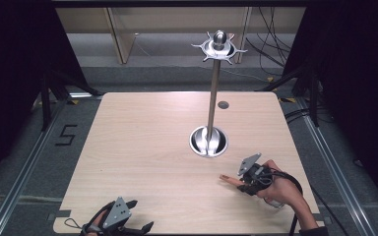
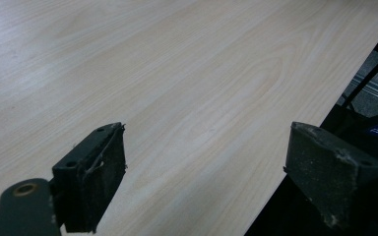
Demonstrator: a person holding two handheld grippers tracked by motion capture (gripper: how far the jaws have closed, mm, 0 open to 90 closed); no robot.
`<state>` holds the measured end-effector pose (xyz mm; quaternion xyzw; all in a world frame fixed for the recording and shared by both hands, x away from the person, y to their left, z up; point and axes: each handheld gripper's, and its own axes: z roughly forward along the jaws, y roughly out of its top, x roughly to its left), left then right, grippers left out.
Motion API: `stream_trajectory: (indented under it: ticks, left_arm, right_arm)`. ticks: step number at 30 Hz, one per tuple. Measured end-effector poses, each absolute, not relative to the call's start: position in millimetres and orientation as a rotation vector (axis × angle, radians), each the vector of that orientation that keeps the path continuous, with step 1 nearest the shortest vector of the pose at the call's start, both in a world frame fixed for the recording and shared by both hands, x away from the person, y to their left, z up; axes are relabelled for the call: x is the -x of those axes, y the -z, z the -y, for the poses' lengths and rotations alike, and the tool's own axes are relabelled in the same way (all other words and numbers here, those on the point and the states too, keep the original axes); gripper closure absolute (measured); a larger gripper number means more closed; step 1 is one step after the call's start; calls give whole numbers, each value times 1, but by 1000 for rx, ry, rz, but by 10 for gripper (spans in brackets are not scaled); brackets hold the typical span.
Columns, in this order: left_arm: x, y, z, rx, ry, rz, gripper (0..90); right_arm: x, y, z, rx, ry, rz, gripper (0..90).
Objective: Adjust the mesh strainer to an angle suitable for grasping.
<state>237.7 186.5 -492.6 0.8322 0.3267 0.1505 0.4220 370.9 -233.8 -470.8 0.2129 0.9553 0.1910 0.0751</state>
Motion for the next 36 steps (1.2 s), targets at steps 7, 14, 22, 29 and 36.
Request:
stream_trajectory:
  ticks: [7, 14, 22, 29, 36]
  left_arm:
    - [-238, 493, -186, -2069, -374, -829, 149]
    - [-241, 491, -187, -2080, -379, -802, 149]
    - [-240, 493, -184, -2028, -354, -851, 149]
    - [-242, 492, -187, -2075, -378, -801, 149]
    - [-242, 491, -187, -2062, -371, -801, 148]
  right_arm:
    - [-369, 454, 243, -711, -705, -2765, 687]
    - [-365, 439, 254, -780, -831, -2667, 689]
    - [-364, 423, 270, -770, -976, -2592, 695]
    - [-364, 414, 282, -800, -1084, -2545, 700]
    - [-362, 405, 291, -834, -1297, -2477, 701]
